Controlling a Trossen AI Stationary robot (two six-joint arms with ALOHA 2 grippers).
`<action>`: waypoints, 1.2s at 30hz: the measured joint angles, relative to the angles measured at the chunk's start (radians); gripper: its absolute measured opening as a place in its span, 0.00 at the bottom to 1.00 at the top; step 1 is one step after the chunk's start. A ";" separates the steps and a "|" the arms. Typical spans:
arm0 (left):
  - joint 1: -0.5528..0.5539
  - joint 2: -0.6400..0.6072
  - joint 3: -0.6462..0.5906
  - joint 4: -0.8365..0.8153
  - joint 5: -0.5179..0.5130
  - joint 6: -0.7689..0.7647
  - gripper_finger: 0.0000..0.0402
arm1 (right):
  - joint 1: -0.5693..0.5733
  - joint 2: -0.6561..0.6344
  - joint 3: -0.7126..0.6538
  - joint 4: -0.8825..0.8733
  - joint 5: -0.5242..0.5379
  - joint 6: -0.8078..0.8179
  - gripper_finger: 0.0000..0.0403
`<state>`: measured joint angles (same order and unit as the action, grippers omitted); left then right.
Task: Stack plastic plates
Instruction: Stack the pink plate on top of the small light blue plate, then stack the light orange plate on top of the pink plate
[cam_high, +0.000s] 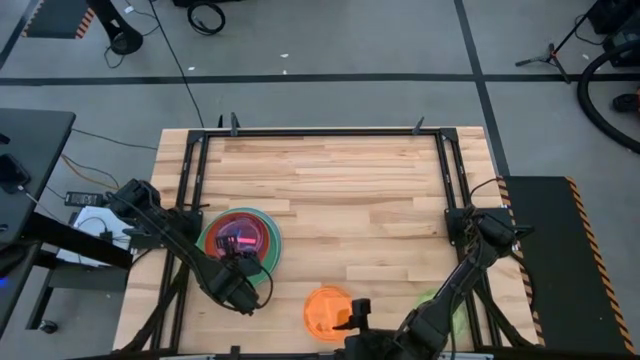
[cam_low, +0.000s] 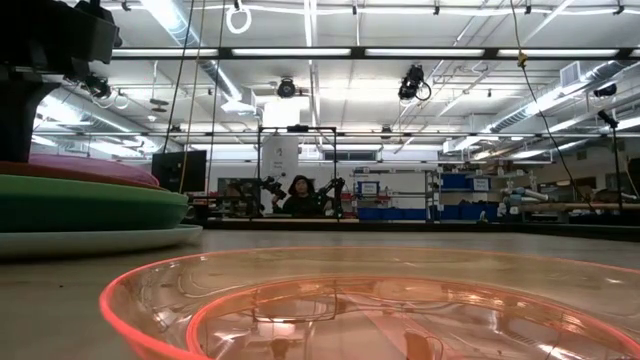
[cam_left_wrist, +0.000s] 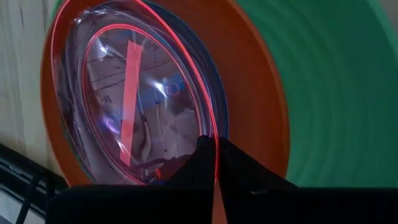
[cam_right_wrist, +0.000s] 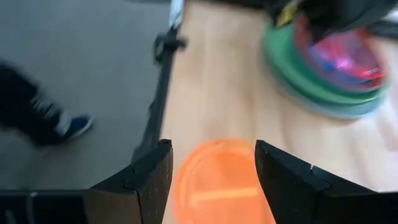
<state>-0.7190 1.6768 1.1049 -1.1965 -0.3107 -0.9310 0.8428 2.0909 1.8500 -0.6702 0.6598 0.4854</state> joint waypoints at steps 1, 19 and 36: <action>-0.005 0.000 0.000 0.000 -0.001 0.000 0.05 | -0.006 0.001 -0.015 0.009 -0.040 -0.010 0.58; -0.106 -0.005 0.001 -0.011 -0.009 -0.173 0.35 | -0.060 0.003 -0.285 0.234 -0.259 -0.251 0.51; -0.184 -0.347 0.095 -0.005 -0.311 -0.084 0.47 | -0.045 0.003 -0.352 0.186 -0.239 -0.196 0.50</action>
<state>-0.9033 1.3297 1.2001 -1.2012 -0.6213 -1.0147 0.7982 2.0937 1.4979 -0.4843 0.4208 0.2894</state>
